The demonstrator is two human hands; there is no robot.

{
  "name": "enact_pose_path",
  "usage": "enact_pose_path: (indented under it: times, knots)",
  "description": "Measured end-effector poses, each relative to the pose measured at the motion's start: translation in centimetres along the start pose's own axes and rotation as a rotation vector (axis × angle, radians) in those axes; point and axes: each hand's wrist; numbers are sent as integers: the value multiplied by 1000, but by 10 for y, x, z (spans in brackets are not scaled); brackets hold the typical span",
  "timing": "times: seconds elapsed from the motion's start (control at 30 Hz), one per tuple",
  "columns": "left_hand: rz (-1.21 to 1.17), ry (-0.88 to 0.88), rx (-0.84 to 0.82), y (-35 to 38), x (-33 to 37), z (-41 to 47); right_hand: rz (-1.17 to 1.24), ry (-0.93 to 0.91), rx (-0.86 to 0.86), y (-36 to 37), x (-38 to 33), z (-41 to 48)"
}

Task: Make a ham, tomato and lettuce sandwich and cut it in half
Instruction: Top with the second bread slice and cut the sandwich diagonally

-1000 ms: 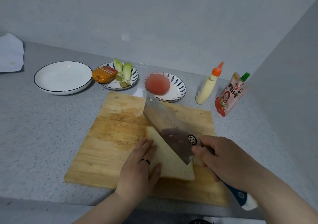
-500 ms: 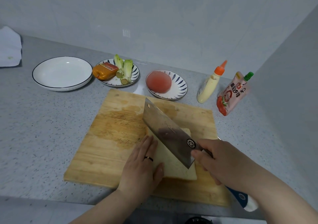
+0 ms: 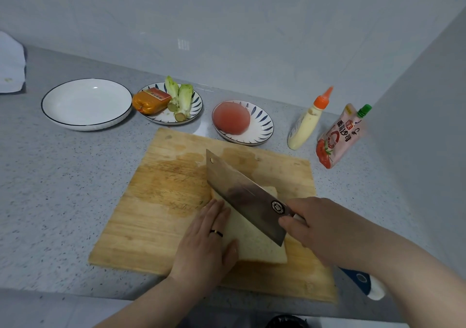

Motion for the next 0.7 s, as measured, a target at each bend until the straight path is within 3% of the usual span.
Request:
enact_pose_path:
  times: [0.7]
  knots:
    - [-26,-5,-26,0,-3,2,-202,-23,-86,0,-7,18]
Point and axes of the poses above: each hand's wrist, its own z-axis towards the middle knuckle, its own y-axis out of the palm, x = y × z, and after that the axes turned 13 degrees about -z, right-handed
